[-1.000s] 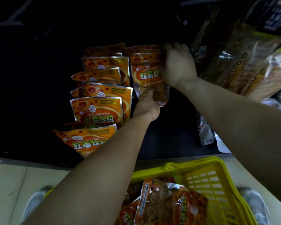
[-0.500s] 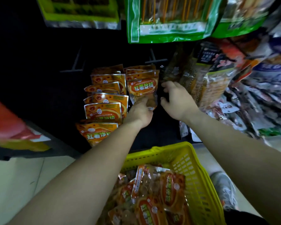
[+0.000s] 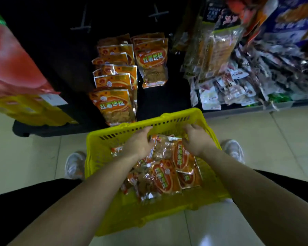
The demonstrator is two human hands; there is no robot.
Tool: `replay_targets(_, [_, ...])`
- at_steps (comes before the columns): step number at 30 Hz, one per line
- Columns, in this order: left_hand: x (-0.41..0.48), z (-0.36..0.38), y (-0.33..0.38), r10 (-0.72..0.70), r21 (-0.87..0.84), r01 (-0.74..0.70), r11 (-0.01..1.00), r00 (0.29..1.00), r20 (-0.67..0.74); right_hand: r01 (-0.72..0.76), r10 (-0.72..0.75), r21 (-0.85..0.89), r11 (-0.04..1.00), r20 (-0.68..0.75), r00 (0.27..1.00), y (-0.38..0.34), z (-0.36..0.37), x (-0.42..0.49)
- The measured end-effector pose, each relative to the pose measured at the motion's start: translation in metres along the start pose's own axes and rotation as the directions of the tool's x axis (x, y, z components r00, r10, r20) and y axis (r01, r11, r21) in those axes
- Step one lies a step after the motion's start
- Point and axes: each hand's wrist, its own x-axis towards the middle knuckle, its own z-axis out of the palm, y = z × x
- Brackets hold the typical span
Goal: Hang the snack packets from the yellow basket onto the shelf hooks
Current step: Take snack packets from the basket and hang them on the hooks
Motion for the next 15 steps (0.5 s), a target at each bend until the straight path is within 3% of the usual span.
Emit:
replay_targets(6, [0.009, 0.055, -0.040, -0.060, 0.058, 0.056, 0.997, 0.996, 0.070, -0.113, 0.120, -0.048, 0.992, 0.164, 0.979, 0.024, 0.069, 0.017])
replay_targets(15, [0.040, 0.094, -0.079, -0.089, 0.105, 0.079, 0.991, 0.991, 0.095, -0.087, 0.126, -0.246, 0.965, 0.145, 0.981, 0.033, 0.116, 0.057])
